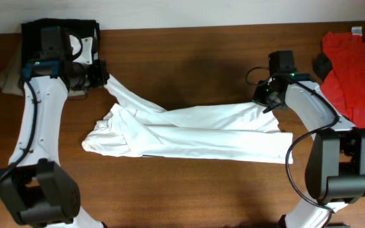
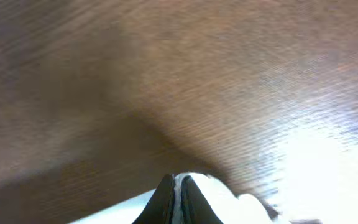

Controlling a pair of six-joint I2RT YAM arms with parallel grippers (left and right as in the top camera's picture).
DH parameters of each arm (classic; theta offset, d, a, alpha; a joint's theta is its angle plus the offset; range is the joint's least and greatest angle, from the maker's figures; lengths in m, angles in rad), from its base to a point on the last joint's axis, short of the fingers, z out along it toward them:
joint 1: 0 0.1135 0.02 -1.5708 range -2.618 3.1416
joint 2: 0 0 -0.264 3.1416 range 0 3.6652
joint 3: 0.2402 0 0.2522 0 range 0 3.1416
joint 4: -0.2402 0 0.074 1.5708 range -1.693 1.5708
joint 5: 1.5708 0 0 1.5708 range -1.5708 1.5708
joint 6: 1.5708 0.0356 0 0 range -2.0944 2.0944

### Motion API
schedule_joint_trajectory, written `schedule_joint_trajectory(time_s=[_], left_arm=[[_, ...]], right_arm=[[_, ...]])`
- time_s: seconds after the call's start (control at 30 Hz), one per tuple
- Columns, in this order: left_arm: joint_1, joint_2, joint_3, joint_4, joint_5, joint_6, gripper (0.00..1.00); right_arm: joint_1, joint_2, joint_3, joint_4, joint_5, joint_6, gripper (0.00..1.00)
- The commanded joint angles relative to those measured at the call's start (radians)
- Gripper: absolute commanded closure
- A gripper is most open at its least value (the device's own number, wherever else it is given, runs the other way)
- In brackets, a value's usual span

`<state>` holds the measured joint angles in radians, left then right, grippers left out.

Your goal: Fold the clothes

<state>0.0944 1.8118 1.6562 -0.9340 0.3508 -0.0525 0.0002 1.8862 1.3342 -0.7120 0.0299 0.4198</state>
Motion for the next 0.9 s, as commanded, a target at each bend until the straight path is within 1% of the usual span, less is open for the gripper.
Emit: schedule_joint_trajectory(time_s=[0.0, 0.07, 0.13, 0.27, 0.4, 0.43, 0.5, 0.53, 0.63, 0.67, 0.77, 0.87], left_arm=[[0.0, -0.006, 0.012, -0.076, -0.094, -0.068, 1.0], [0.0, -0.006, 0.012, -0.117, -0.105, -0.081, 1.0], [0.0, -0.006, 0.012, -0.15, -0.154, -0.116, 1.0], [-0.001, -0.003, 0.009, -0.152, -0.157, -0.116, 1.0], [-0.003, 0.006, 0.004, -0.152, -0.157, -0.116, 1.0], [-0.003, 0.005, -0.002, -0.151, -0.157, -0.116, 1.0], [-0.003, 0.005, -0.016, -0.151, -0.157, -0.116, 1.0], [-0.003, 0.006, -0.021, -0.148, -0.158, -0.116, 1.0], [-0.003, 0.006, -0.029, -0.14, -0.157, -0.116, 1.0], [-0.003, 0.006, -0.03, -0.136, -0.157, -0.116, 1.0], [-0.003, 0.006, -0.03, -0.13, -0.157, -0.119, 1.0], [-0.003, 0.006, -0.03, -0.13, -0.157, -0.119, 1.0]], right_arm=[[-0.041, -0.006, 0.04, -0.048, 0.028, 0.011, 0.93], [-0.063, -0.006, 0.043, -0.068, 0.026, 0.011, 0.92], [-0.093, -0.006, 0.043, -0.09, 0.006, 0.011, 0.83], [-0.128, -0.006, 0.043, -0.089, -0.079, 0.011, 0.83], [-0.125, -0.006, 0.042, -0.079, -0.083, 0.011, 0.83], [-0.125, -0.006, 0.042, -0.085, -0.083, 0.011, 0.79], [-0.125, -0.006, 0.043, -0.124, -0.085, 0.008, 0.54], [-0.125, -0.006, 0.043, -0.148, -0.102, -0.011, 0.46], [-0.124, -0.006, 0.042, -0.219, -0.165, -0.081, 0.45], [-0.124, -0.006, 0.042, -0.231, -0.164, -0.081, 0.44], [-0.124, 0.011, 0.025, -0.22, -0.166, -0.081, 0.44], [-0.124, 0.037, -0.008, -0.154, -0.199, -0.102, 0.48]])
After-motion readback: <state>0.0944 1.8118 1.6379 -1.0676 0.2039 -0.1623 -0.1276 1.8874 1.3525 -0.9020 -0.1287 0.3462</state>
